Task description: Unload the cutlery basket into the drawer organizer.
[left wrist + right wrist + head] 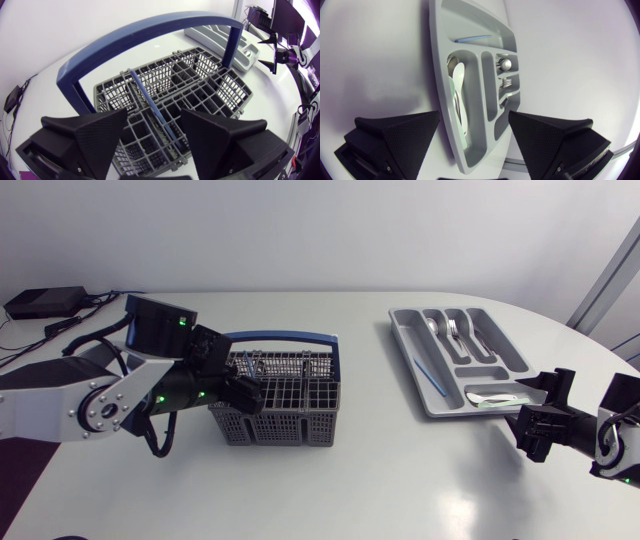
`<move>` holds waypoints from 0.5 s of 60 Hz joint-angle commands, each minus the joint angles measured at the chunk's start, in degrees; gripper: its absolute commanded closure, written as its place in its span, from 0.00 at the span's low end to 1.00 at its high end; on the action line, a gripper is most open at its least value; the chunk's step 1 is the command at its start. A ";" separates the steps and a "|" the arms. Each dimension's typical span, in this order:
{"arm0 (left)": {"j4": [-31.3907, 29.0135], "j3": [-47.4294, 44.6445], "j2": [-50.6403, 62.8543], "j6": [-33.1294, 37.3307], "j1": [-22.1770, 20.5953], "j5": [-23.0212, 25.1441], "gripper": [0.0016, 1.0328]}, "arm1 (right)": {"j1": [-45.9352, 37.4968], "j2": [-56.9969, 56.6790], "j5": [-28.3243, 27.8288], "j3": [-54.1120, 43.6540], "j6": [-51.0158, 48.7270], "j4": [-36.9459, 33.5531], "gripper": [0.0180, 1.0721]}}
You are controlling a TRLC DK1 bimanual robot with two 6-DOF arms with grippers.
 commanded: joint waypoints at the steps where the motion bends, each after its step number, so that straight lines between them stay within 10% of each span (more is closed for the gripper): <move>1: 1.80 -1.55 0.95 -2.19 -0.68 -0.41 0.38 | -0.56 0.53 -0.51 -0.85 0.23 -0.25 0.06; 30: 6.98 -1.29 2.62 -3.86 -0.33 -0.67 0.66 | -1.00 2.11 -0.51 -0.15 -0.03 -0.16 0.06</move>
